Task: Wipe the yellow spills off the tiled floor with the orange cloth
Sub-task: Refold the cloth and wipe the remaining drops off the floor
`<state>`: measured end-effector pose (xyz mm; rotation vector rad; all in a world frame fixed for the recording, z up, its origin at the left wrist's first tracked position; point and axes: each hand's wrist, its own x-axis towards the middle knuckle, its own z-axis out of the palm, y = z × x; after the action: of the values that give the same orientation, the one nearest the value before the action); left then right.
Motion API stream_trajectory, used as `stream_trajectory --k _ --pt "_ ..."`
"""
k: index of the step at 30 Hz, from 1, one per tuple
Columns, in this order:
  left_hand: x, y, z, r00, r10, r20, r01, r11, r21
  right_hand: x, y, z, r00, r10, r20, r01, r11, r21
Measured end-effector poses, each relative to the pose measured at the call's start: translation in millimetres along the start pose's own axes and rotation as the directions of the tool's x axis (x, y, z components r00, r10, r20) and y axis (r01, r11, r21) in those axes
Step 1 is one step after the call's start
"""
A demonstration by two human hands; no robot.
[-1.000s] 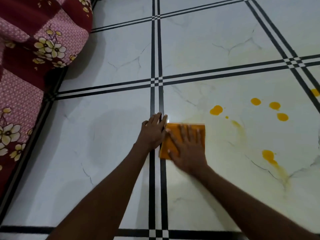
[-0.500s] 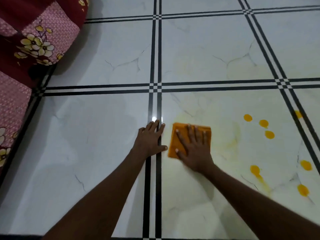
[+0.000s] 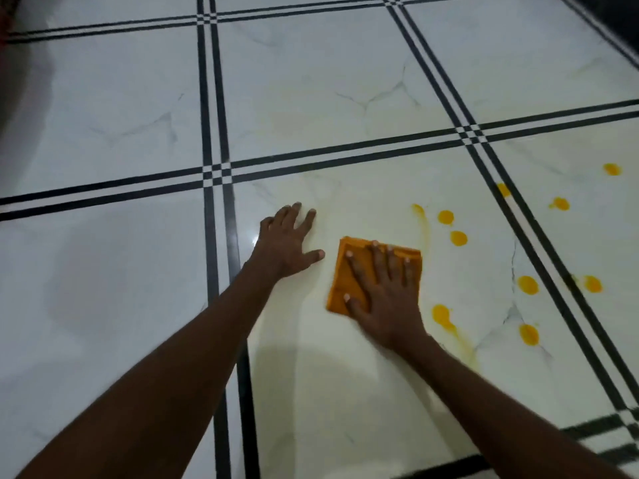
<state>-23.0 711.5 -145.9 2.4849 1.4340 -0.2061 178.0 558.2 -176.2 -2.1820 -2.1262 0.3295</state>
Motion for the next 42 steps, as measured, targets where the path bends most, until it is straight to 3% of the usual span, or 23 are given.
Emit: stream_trajectory --k 2,5,8,10,12,14,16,18,21,24,27,29,31,34,37,38,40,42 --pt "-0.5 -1.5 5.1 0.999 -0.023 -0.036 0.023 1.0 -0.002 48.4 45.0 -13.8 0.999 0.028 0.024 -0.027 0.998 -0.048" --pt "-0.5 -3.9 7.9 0.998 -0.033 -0.045 0.033 0.999 0.007 98.8 113.0 -46.0 0.96 0.261 0.102 -0.26 0.965 -0.026" --pt "2.4 1.0 3.4 0.999 -0.037 -0.017 0.037 0.999 0.016 74.9 107.5 -43.8 0.898 0.438 0.041 -0.44 0.894 0.08" --pt "3.8 5.5 -1.8 0.999 -0.045 0.005 0.045 0.999 0.01 47.0 64.9 -27.8 0.926 0.378 -0.008 -0.377 0.924 0.069" --pt "4.8 5.6 -5.0 0.999 -0.049 0.024 0.049 0.999 0.01 46.8 31.4 -15.2 0.982 0.19 0.005 -0.19 0.98 0.055" --pt "5.5 1.8 -3.2 0.998 -0.044 0.034 0.044 0.999 0.016 78.4 25.2 -17.7 0.999 0.037 0.015 -0.037 0.998 0.042" --pt "5.1 -1.0 0.8 0.999 -0.035 0.018 0.035 0.999 0.015 113.5 44.9 -24.0 0.999 0.025 0.02 -0.025 1.0 0.002" --pt "6.0 -2.4 3.1 0.999 -0.035 0.006 0.035 0.999 0.017 127.6 83.2 -27.4 0.987 0.159 -0.025 -0.159 0.987 -0.011" --pt "7.4 -3.4 2.2 0.998 -0.055 0.021 0.055 0.998 0.021 92.8 128.1 -32.2 0.909 0.399 -0.125 -0.392 0.917 0.076" --pt "9.8 1.4 -1.4 0.996 -0.067 0.054 0.066 0.998 0.018 35.8 91.2 -20.7 0.846 0.513 -0.146 -0.502 0.858 0.11" --pt "12.6 4.9 -10.0 0.994 -0.073 0.087 0.071 0.997 0.023 40.4 40.1 -14.0 0.961 0.264 -0.086 -0.259 0.964 0.063" --pt "13.7 2.7 -14.7 0.992 -0.072 0.101 0.069 0.997 0.032 80.9 46.9 -22.1 0.997 0.076 -0.015 -0.075 0.997 0.032" --pt "15.8 2.9 -16.2 0.99 -0.068 0.125 0.064 0.997 0.036 106.9 84.0 -32.1 0.991 0.133 -0.013 -0.133 0.991 0.005" --pt "17.4 5.9 -23.9 0.984 -0.075 0.16 0.063 0.995 0.076 89.6 135.5 -35.4 0.913 0.405 -0.057 -0.401 0.913 0.075" --pt "12.9 7.7 -31.7 0.988 -0.069 0.138 0.062 0.997 0.052 36.3 102.5 -26.6 0.881 0.466 -0.086 -0.454 0.881 0.132" --pt "10.0 3.0 -33.1 0.99 -0.083 0.114 0.079 0.996 0.041 24.1 76.3 -18.7 0.907 0.411 -0.093 -0.398 0.907 0.134" --pt "3.5 -16.4 -33.0 0.986 -0.141 0.085 0.141 0.99 0.002 24.3 22.7 -4.5 0.986 0.159 -0.054 -0.152 0.981 0.117" --pt "-4.5 -39.2 -29.7 0.974 -0.179 0.136 0.192 0.977 -0.089 59.4 -11.8 -3.1 0.994 -0.11 0.002 0.11 0.989 0.097"
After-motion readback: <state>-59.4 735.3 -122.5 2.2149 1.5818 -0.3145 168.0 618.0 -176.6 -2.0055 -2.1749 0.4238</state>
